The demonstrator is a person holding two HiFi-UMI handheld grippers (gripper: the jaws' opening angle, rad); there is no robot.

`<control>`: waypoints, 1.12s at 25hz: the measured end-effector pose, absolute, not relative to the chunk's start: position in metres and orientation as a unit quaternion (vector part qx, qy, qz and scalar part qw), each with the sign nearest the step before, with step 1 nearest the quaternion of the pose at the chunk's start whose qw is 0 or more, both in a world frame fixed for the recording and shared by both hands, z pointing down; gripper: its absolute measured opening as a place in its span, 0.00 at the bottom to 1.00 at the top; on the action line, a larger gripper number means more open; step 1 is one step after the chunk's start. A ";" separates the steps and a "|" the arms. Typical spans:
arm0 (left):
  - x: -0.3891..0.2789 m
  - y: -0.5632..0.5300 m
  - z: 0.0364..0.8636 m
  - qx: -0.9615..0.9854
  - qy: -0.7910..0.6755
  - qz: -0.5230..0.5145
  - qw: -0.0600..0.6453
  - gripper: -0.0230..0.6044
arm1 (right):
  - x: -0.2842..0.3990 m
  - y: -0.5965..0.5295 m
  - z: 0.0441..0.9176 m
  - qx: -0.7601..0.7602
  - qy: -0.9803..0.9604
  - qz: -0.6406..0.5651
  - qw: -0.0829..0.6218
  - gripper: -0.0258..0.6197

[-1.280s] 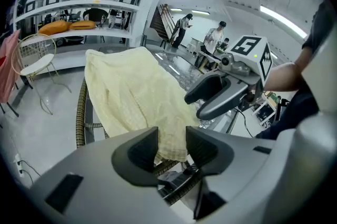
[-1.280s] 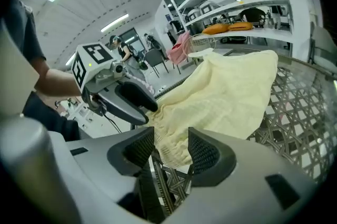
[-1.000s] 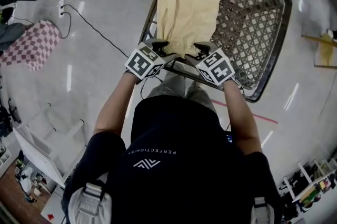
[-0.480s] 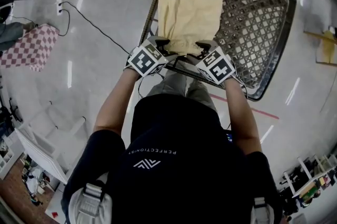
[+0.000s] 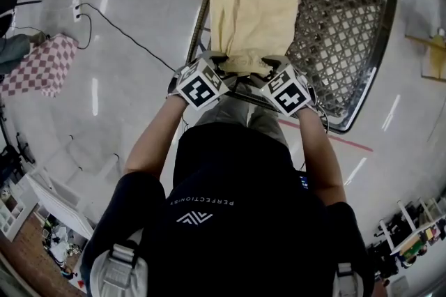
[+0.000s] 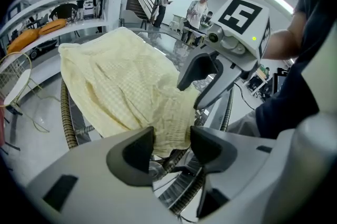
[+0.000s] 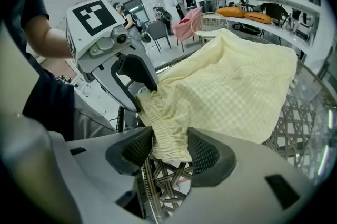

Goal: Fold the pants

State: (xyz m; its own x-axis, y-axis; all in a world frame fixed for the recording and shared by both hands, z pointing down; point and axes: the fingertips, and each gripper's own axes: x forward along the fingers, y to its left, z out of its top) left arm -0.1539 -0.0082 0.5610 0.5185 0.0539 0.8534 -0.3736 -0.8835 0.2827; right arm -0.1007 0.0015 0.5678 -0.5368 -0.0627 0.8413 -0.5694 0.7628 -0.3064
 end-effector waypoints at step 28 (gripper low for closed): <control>-0.139 0.015 0.534 0.826 -0.123 0.469 0.288 0.21 | -0.087 0.029 0.539 0.162 -0.837 0.299 0.429 0.22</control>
